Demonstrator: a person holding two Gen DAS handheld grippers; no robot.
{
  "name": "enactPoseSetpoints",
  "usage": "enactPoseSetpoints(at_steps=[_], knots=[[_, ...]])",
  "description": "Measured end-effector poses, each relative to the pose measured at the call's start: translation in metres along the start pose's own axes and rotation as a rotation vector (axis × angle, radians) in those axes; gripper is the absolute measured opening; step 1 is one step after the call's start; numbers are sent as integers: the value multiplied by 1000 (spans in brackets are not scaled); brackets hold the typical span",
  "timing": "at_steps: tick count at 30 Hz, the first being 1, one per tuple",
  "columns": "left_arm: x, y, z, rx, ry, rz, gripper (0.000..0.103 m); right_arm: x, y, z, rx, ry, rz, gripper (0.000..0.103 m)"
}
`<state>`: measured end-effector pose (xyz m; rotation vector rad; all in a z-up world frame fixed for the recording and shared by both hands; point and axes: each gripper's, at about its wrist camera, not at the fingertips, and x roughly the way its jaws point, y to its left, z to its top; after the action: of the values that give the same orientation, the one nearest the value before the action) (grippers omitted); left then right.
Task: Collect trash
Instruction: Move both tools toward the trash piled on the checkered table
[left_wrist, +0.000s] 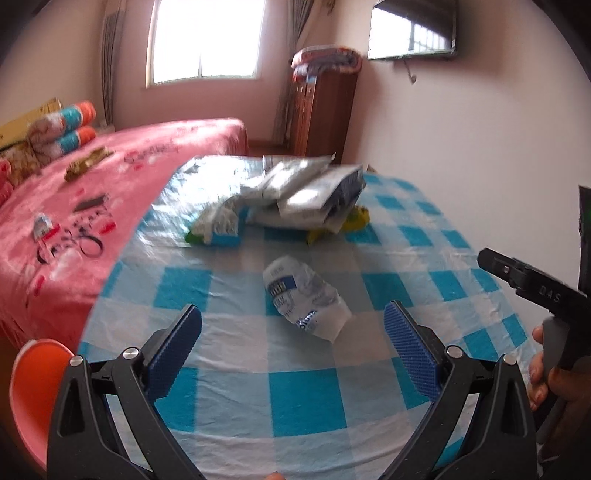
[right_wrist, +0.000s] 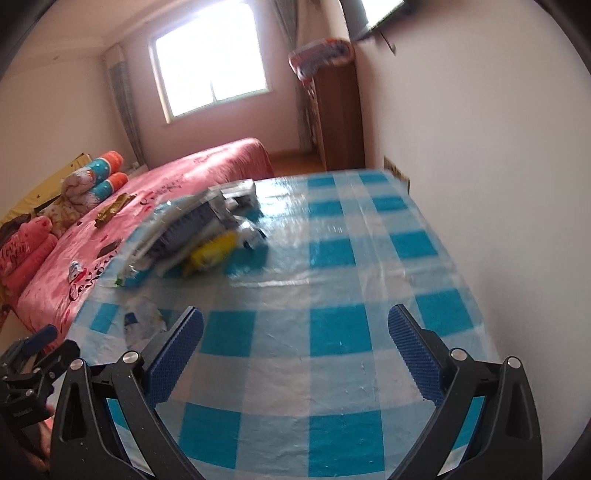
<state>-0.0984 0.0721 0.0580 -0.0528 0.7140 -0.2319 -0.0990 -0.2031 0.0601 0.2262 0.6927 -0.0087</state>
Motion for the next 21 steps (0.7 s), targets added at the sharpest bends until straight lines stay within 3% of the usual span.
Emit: enactPoseSetpoints(at_steps=[9, 15, 21], knots=[[56, -3, 8, -83, 145, 17, 99, 20, -12, -5, 29, 57, 72, 99], [51, 16, 25, -97, 102, 51, 99, 25, -7, 1, 32, 66, 195, 99], [55, 46, 53, -44, 76, 79, 99, 34, 6, 2, 50, 102, 359, 99]])
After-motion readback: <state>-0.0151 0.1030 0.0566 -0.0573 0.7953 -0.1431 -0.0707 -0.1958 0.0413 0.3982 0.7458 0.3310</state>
